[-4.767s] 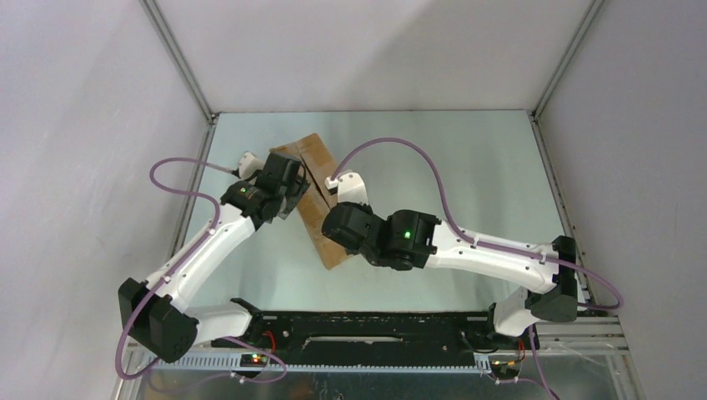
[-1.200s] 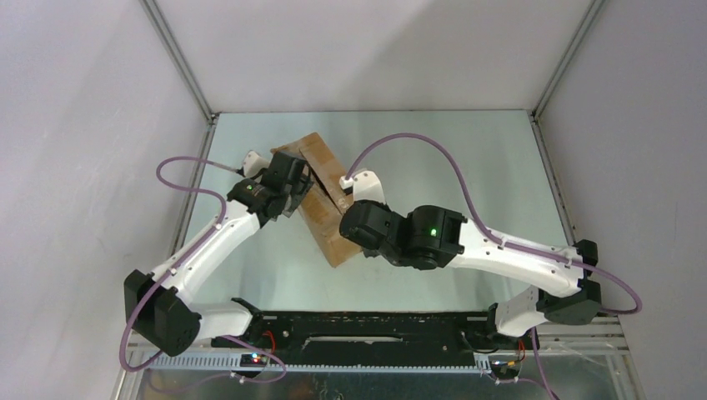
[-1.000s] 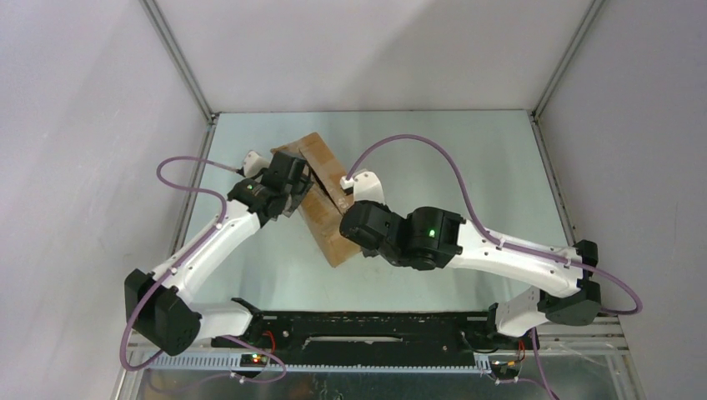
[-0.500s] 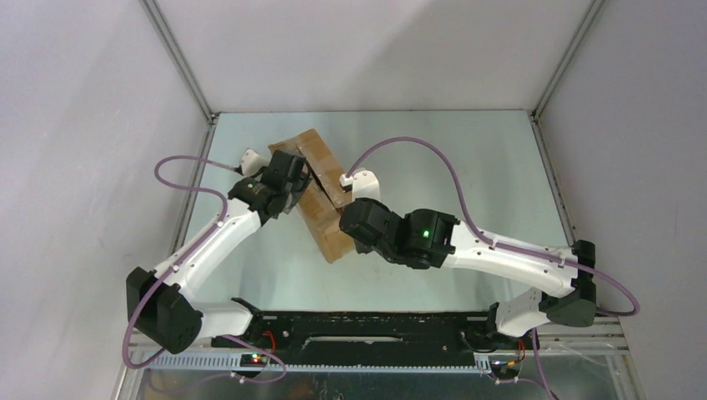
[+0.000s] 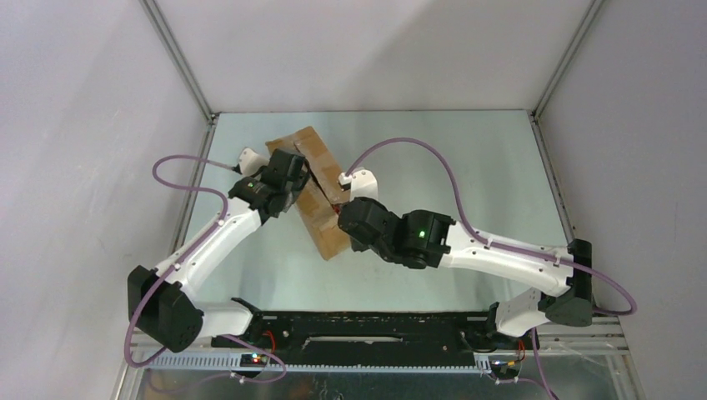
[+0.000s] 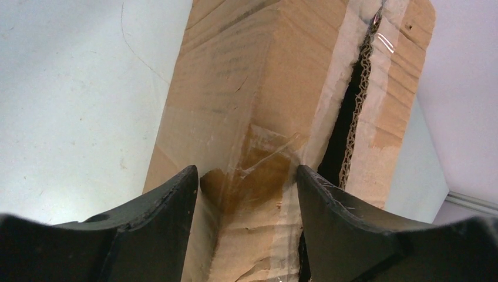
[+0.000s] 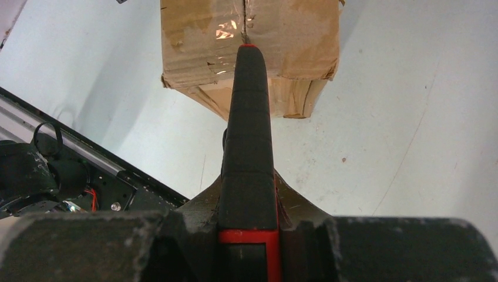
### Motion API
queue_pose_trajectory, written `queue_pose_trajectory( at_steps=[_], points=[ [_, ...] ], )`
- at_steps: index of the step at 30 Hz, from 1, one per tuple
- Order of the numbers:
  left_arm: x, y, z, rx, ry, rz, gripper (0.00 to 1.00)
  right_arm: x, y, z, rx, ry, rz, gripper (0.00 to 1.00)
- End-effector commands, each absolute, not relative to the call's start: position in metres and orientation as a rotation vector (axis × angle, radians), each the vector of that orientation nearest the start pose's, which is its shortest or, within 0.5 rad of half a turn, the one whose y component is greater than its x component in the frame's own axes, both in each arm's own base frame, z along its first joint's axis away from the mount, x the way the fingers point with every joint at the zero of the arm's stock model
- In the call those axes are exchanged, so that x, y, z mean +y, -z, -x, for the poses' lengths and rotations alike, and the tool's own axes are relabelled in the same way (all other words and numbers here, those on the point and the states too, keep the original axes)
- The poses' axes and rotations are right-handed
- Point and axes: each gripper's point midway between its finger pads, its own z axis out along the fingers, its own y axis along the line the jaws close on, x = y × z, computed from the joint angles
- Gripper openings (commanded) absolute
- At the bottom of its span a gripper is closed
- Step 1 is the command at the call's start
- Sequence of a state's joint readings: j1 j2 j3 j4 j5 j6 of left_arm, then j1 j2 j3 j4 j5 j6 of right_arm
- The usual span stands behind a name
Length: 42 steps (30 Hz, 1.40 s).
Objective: Unpack the express box
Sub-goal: Cut the express box at the center of the board.
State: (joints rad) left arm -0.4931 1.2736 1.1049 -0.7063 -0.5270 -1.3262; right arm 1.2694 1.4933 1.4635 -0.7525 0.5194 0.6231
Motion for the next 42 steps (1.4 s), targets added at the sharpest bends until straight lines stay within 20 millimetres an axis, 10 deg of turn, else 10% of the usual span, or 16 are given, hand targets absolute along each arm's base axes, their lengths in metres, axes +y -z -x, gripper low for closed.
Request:
queue_pose_trajectory(
  at_steps=[1,9,19,27,33,42],
  points=[
    [-0.115,-0.158,-0.292,2.231,0.154,1.022,0.68,0.317,-0.215,-0.174,2.324,-0.26,0.519,0.0],
    [-0.121,-0.225,-0.288,2.187,0.279,0.809,0.88,0.312,-0.318,-0.199,2.008,-0.456,0.36,0.0],
    [-0.132,-0.286,-0.266,2.123,0.477,0.47,0.95,0.316,-0.338,-0.192,1.939,-0.558,0.425,0.0],
    [-0.192,-0.374,-0.212,1.799,0.908,-0.238,0.93,0.315,-0.377,-0.145,1.83,-1.063,0.745,0.0],
    [-0.226,-0.383,-0.166,1.746,1.047,-0.624,0.9,0.307,-0.393,-0.102,1.754,-1.298,0.92,0.0],
    [-0.254,-0.386,-0.119,1.635,1.294,-0.848,0.84,0.307,-0.393,-0.094,1.75,-1.344,0.936,0.0]
  ],
)
